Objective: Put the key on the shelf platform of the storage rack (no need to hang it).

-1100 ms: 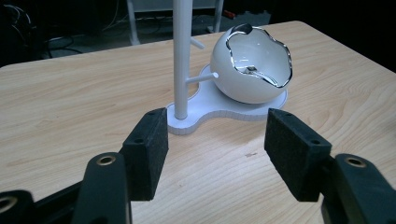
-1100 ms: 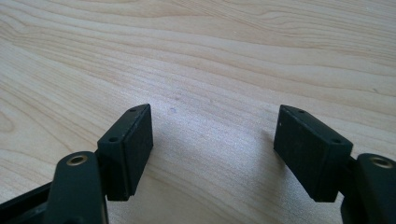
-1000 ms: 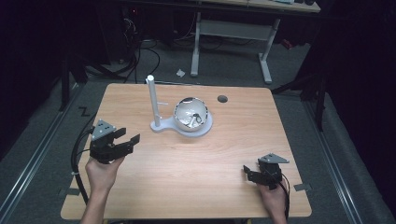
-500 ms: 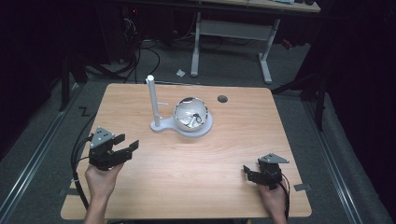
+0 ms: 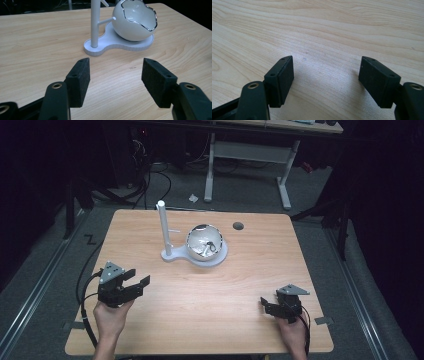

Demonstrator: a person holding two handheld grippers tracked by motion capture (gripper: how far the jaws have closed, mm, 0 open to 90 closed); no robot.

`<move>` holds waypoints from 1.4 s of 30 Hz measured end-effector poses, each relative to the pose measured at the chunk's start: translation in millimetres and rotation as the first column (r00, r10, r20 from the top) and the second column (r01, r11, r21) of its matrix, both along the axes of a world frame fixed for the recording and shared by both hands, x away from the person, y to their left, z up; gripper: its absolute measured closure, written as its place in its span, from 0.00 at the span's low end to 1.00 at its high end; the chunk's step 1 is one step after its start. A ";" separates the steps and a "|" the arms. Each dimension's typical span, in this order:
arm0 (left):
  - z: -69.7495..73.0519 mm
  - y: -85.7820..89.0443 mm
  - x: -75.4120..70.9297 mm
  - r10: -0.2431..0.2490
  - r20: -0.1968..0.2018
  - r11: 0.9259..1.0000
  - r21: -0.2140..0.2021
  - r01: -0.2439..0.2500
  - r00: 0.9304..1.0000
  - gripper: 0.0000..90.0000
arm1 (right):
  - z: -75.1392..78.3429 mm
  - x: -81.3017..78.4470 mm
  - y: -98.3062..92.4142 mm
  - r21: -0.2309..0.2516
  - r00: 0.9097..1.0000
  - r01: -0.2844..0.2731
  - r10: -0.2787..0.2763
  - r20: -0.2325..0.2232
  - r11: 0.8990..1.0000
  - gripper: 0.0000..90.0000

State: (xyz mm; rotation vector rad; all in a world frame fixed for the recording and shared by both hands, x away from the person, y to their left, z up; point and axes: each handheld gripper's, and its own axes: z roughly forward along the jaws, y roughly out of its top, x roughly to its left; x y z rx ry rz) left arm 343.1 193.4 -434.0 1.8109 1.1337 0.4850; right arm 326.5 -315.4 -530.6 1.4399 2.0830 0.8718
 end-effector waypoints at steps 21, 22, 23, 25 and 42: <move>-25.4 -7.4 0.0 -0.036 -0.067 0.999 0.010 0.036 0.997 0.42 | 0.0 0.1 -0.1 -0.001 1.000 -0.002 0.002 0.001 1.000 0.32; -26.4 -8.0 0.3 -0.037 -0.070 0.999 0.013 0.038 0.997 0.42 | 0.0 0.1 -0.1 -0.002 1.000 -0.002 0.002 0.001 1.000 0.32; -27.3 -8.7 0.5 -0.036 -0.070 0.999 0.013 0.037 0.997 0.42 | 0.0 0.1 -0.1 -0.002 1.000 -0.002 0.002 0.001 1.000 0.32; -29.3 -10.1 1.2 -0.040 -0.076 0.999 0.017 0.042 0.996 0.41 | 0.0 0.1 -0.1 -0.002 1.000 -0.002 0.002 0.001 1.000 0.32; -43.6 -17.9 6.0 -0.049 -0.110 0.998 0.026 0.052 0.993 0.39 | 0.0 0.0 -0.1 -0.001 1.000 -0.002 0.002 0.001 1.000 0.32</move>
